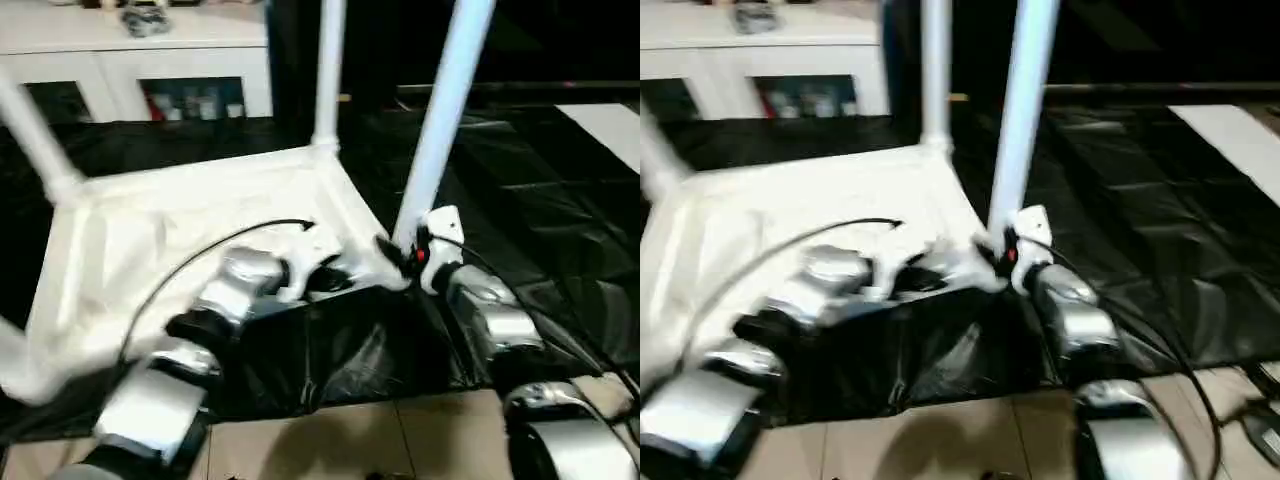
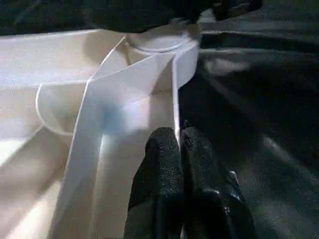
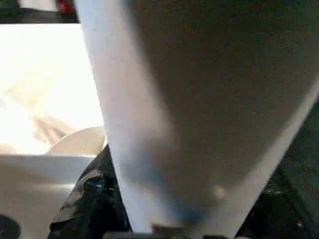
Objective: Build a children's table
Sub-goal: Rotate leg to tighten
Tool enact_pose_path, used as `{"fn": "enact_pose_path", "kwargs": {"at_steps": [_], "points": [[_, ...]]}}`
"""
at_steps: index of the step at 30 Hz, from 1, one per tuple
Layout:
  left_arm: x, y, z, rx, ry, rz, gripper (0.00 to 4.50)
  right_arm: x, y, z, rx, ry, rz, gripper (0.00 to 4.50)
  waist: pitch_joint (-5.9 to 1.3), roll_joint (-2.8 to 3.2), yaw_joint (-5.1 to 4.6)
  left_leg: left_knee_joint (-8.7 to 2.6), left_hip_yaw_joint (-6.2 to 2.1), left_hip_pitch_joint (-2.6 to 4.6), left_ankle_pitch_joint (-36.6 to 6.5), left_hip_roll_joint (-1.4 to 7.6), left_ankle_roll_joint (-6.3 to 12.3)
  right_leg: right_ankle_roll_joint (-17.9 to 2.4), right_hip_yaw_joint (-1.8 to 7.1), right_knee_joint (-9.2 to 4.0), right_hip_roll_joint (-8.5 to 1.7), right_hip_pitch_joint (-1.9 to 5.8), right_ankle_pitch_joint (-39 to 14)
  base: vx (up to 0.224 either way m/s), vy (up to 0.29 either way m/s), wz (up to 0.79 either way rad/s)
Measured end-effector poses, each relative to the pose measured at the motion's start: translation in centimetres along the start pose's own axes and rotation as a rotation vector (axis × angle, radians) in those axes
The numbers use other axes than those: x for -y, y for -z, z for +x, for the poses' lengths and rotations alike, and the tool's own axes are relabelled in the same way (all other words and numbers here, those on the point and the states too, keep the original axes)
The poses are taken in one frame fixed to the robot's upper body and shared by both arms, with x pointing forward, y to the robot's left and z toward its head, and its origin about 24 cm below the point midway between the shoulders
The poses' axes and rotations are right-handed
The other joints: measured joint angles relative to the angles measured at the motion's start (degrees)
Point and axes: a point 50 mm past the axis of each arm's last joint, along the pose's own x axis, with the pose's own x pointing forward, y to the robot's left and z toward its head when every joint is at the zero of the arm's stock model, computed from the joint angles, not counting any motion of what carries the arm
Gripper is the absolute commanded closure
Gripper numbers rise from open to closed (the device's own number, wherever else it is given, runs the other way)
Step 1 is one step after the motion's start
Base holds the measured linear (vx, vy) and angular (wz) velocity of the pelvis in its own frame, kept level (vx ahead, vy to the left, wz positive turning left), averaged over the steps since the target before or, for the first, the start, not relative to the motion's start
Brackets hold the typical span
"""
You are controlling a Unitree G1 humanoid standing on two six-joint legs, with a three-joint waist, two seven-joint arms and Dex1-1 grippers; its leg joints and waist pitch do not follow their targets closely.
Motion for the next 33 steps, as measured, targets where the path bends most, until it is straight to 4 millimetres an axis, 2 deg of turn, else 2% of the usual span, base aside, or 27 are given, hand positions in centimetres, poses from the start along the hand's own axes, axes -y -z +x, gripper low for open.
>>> {"fn": "enact_pose_path", "kwargs": {"at_steps": [2, 3, 4, 8, 11, 13, 14, 16, 17, 20, 25, 27, 29, 33], "points": [[-0.1, 0.1, -0.1, 0.005, -0.003, 0.028, 4.5, -0.2, -0.1, 0.1, 0.007, 0.006, -0.014, 2.53, 0.0, 0.0, -0.06, 0.0, 0.07, -0.08, -0.04, -0.02, 0.06, -0.04, 0.12, 0.0, 0.0, -0.08, 0.03, 0.0, 0.0, 0.0], [-0.2, 0.1, -0.3, 0.009, -0.005, 0.039, 4.5, -0.3, -0.1, 0.1, 0.016, 0.004, -0.016, 1.97, 0.0, 0.0, -0.01, -0.01, 0.08, -0.14, -0.04, -0.01, 0.07, -0.14, 0.12, 0.03, 0.0, -0.13, 0.09, 0.0, 0.0, 0.0], [-0.2, 0.2, -0.4, 0.012, -0.008, 0.045, 4.5, -0.3, -0.1, 0.1, 0.023, 0.004, -0.015, 1.84, 0.0, 0.0, 0.01, -0.01, 0.18, -0.18, -0.04, -0.01, 0.07, -0.28, 0.12, 0.08, 0.01, -0.18, 0.19, 0.0, 0.0, 0.0], [-0.3, 0.1, -0.6, 0.023, -0.015, 0.069, 4.5, -0.3, 0.2, 0.0, 0.027, 0.006, -0.013, 1.63, 0.01, 0.1, 0.23, -0.09, 0.29, -0.31, -0.04, 0.04, 0.06, -0.46, 0.1, 0.42, 0.03, -0.38, 0.41, 0.0, 0.0, 0.0], [-0.3, 0.1, -0.6, 0.028, -0.011, 0.088, 4.5, 0.6, 0.3, -0.9, 0.015, 0.003, -0.08, 1.41, 0.04, 0.21, 0.67, -0.16, 0.33, -0.28, -0.04, 0.04, 0.06, -0.79, 0.22, 0.82, 0.03, -0.42, 0.65, 0.0, 0.0, 0.0], [-0.4, 0.0, -0.7, 0.033, -0.014, 0.093, 4.5, 0.9, 0.6, -1.6, 0.008, -0.018, -0.097, 1.41, 0.07, 0.29, 0.91, -0.34, 0.34, -0.34, -0.04, 0.04, 0.06, -0.72, 0.21, 0.99, 0.03, -0.5, 0.61, 0.0, 0.0, 0.0], [-0.4, 0.0, -0.7, 0.036, -0.013, 0.093, 4.23, 1.2, 0.7, -2.1, 0.007, -0.032, -0.105, 1.38, 0.08, 0.3, 1.09, -0.4, 0.35, -0.45, -0.04, 0.04, 0.06, -0.63, 0.19, 1.03, 0.04, -0.54, 0.55, 0.0, 0.0, 0.0], [-0.5, 0.1, -1.0, 0.052, -0.005, 0.083, 4.23, 1.9, 1.0, -4.3, 0.008, -0.092, -0.147, 1.38, 0.09, 0.28, 1.72, -0.59, 0.37, -0.45, -0.03, 0.06, 0.06, -0.26, 0.15, 1.1, 0.06, -0.56, 0.33, 0.0, 0.0, 0.0], [-0.7, 0.3, -1.3, 0.061, -0.011, 0.078, 3.93, 2.0, 1.2, -5.0, 0.005, -0.112, -0.159, 1.37, 0.09, 0.28, 1.74, -0.64, 0.38, -0.46, -0.03, 0.06, 0.07, -0.25, 0.14, 1.13, 0.11, -0.61, 0.32, 0.0, 0.0, 0.0], [-1.1, 0.4, -2.4, 0.108, -0.027, 0.055, 3.88, 2.3, 1.2, -6.8, 0.004, -0.161, -0.175, 1.37, 0.13, 0.31, 1.44, -0.78, 0.47, -0.57, 0.05, 0.15, 0.19, -0.24, 0.13, 1.18, 0.21, -0.91, 0.31, 0.0, 0.0, 0.0], [-2.2, 0.9, -5.6, 0.178, -0.11, 0.02, 3.54, 1.9, -0.6, -8.9, 0.043, -0.29, -0.184, 1.37, 0.12, 0.3, 1.67, -0.92, 0.51, -0.54, 0.16, 0.39, 0.37, -0.18, 0.12, 1.23, 0.26, -1.06, 0.26, 0.0, 0.0, 0.0], [-2.3, 1.1, -7.3, 0.195, -0.118, -0.024, 3.54, 0.8, -1.1, -9.2, 0.055, -0.373, -0.177, 1.37, 0.11, 0.34, 1.73, -0.93, 0.58, -0.52, 0.15, 0.42, 0.34, -0.19, 0.16, 1.23, 0.26, -1.04, 0.26, 0.0, 0.0, 0.0], [-2.2, 1.6, -8.8, 0.178, -0.104, -0.068, 3.54, -0.2, -1.0, -8.9, 0.057, -0.423, -0.155, 1.37, 0.11, 0.36, 1.7, -0.92, 0.6, -0.46, 0.0, 0.48, 0.08, -0.2, 0.16, 1.26, 0.28, -1.06, 0.27, 0.0, 0.0, 0.0], [-1.0, 3.2, -12.7, 0.107, -0.039, -0.193, 3.54, -2.3, -1.3, -7.0, 0.087, -0.462, -0.096, 1.37, 0.14, 0.36, 1.57, -0.89, 0.68, -0.38, -0.01, 0.5, -0.04, -0.19, 0.27, 1.57, 0.27, -1.19, 0.22, 0.0, 0.0, 0.0]]}}
